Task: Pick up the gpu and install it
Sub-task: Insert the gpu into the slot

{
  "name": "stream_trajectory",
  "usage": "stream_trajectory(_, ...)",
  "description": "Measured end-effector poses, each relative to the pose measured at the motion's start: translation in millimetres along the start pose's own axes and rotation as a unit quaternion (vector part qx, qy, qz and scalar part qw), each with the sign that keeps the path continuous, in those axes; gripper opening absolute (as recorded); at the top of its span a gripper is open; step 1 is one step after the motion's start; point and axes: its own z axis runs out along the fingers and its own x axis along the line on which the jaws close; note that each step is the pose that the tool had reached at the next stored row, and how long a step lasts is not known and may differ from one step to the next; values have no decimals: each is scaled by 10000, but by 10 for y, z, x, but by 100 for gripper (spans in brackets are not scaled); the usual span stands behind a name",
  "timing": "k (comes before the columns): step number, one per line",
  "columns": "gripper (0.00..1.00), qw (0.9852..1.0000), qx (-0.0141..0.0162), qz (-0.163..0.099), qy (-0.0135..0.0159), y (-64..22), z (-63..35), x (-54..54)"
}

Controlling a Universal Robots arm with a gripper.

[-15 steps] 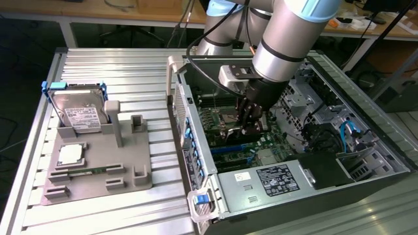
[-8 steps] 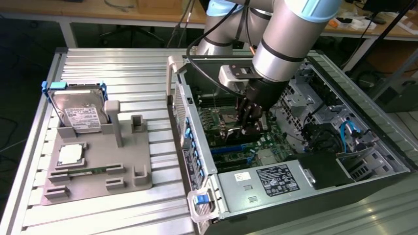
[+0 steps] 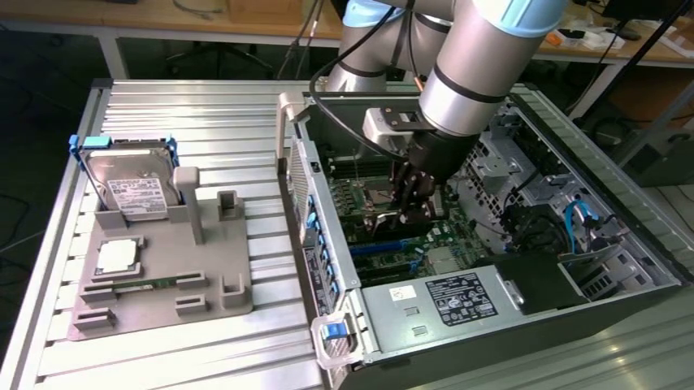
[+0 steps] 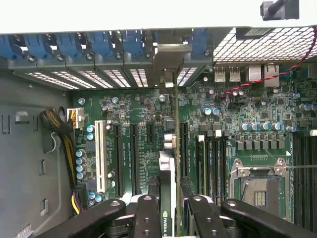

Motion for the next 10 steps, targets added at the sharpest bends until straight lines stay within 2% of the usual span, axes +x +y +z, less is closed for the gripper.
stream_trajectory(1, 27, 10000, -1, 0, 0, 0, 0, 0)
stream_trajectory(3, 27, 10000, -37, 0, 1, 0, 0, 0)
stream_trajectory(10, 27, 10000, -60, 0, 1, 0, 0, 0)
